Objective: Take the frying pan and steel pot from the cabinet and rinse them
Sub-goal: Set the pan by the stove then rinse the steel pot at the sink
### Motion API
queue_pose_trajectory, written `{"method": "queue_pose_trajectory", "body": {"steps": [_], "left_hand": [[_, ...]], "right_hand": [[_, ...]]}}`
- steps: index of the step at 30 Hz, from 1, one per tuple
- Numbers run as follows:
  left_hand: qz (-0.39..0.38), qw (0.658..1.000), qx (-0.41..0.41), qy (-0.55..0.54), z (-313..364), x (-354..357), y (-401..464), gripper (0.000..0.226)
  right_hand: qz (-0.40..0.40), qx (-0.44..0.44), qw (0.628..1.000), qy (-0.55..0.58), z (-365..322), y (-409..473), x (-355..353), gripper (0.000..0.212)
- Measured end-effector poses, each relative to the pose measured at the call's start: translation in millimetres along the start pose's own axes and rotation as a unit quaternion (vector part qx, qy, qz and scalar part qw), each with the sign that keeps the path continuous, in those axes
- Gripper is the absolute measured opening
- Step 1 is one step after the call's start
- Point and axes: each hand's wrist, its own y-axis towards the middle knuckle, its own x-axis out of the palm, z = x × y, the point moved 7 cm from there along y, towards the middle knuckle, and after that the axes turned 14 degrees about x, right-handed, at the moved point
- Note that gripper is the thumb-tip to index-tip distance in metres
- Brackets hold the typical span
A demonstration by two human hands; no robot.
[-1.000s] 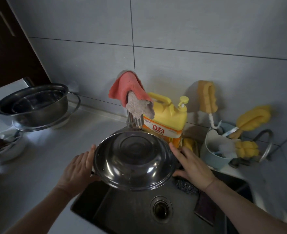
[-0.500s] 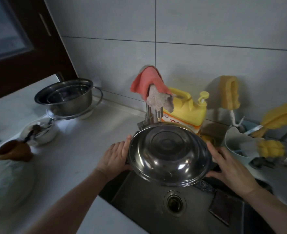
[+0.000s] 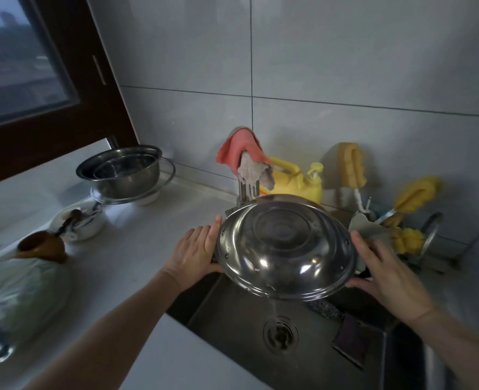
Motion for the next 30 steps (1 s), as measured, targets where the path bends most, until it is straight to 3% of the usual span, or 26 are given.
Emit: {"method": "queue_pose_trajectory", "body": {"steps": [9, 18, 23, 26, 30], "left_hand": [[0.081, 0.991, 0.002, 0.107, 12, -85, 27, 0.092], [0.116, 0.981, 0.004, 0.158, 3, -138, 51, 0.091], [0.116, 0.986, -0.003, 0.117, 3, -135, 54, 0.095], [0.054, 0.997, -0.011, 0.046, 11, -109, 49, 0.107], [-0.116, 0.982, -0.073, -0.133, 22, -43, 29, 0.138]], "right_hand": [[0.073, -0.002, 0.997, -0.021, -16, -9, -74, 0.139], [0.138, -0.040, 0.989, -0.047, -34, -1, -133, 0.141], [0.136, -0.039, 0.988, -0.062, -27, 1, -133, 0.138], [0.080, -0.012, 0.995, -0.056, -15, -1, -115, 0.137], [-0.045, 0.031, 0.998, -0.042, 9, 4, -71, 0.143]]}}
